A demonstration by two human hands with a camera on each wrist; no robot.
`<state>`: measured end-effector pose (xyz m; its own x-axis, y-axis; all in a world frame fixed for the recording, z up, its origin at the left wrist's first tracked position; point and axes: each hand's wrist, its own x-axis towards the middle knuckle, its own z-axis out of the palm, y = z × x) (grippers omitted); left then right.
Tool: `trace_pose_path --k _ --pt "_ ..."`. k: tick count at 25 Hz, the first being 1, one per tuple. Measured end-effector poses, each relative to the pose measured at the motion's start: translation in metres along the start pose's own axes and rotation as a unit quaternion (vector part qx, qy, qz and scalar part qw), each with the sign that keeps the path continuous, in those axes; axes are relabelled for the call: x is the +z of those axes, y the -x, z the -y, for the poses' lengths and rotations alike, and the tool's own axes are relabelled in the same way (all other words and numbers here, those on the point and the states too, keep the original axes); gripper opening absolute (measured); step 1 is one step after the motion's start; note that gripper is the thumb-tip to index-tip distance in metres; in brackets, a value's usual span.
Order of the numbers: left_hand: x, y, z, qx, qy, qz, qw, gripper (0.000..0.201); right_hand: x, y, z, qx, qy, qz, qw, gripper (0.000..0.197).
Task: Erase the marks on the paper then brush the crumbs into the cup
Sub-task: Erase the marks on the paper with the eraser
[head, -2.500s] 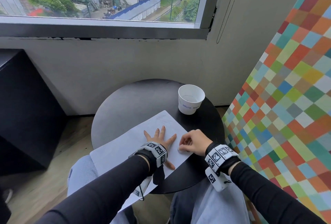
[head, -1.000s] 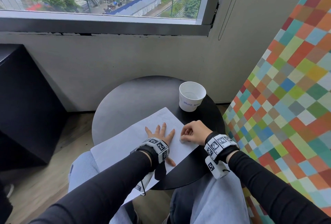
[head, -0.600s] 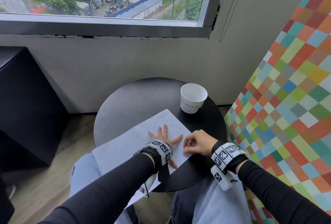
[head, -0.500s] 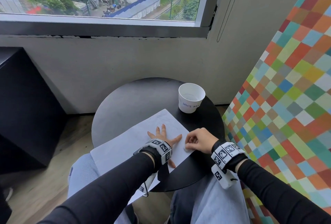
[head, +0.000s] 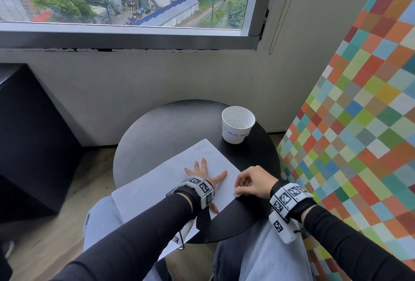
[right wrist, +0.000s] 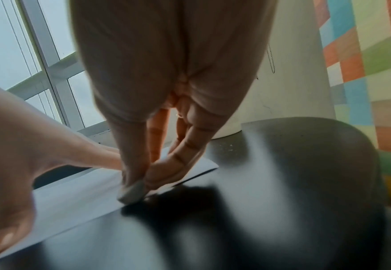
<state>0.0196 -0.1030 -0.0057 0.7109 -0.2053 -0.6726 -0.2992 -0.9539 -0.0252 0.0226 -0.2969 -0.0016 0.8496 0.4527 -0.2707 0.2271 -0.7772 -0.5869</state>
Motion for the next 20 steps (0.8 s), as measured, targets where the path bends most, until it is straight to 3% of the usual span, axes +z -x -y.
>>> trace_pose_path --k 3,5,8,13,16,20 --pt "0.003 -0.006 0.004 -0.015 0.068 -0.004 0.998 0.128 -0.016 0.002 -0.008 0.055 -0.065 -0.143 0.986 0.009" --pt "0.005 -0.003 0.006 0.0 0.039 -0.011 0.999 0.126 -0.018 0.008 -0.008 0.063 -0.126 -0.179 0.974 0.009" --pt "0.005 0.009 0.006 0.034 -0.068 -0.017 0.997 0.127 -0.006 0.02 -0.007 0.059 -0.133 -0.179 0.973 0.008" --pt "0.001 0.012 0.014 0.076 -0.133 -0.026 0.988 0.128 0.019 0.025 -0.013 0.065 -0.142 -0.17 0.973 0.009" --pt "0.002 0.008 0.008 0.091 -0.095 -0.033 0.991 0.118 0.029 0.024 -0.015 0.062 -0.112 -0.179 0.976 0.011" --pt "0.007 -0.002 -0.012 0.044 -0.035 -0.055 0.997 0.091 0.025 0.022 -0.017 0.066 -0.101 -0.162 0.979 0.01"
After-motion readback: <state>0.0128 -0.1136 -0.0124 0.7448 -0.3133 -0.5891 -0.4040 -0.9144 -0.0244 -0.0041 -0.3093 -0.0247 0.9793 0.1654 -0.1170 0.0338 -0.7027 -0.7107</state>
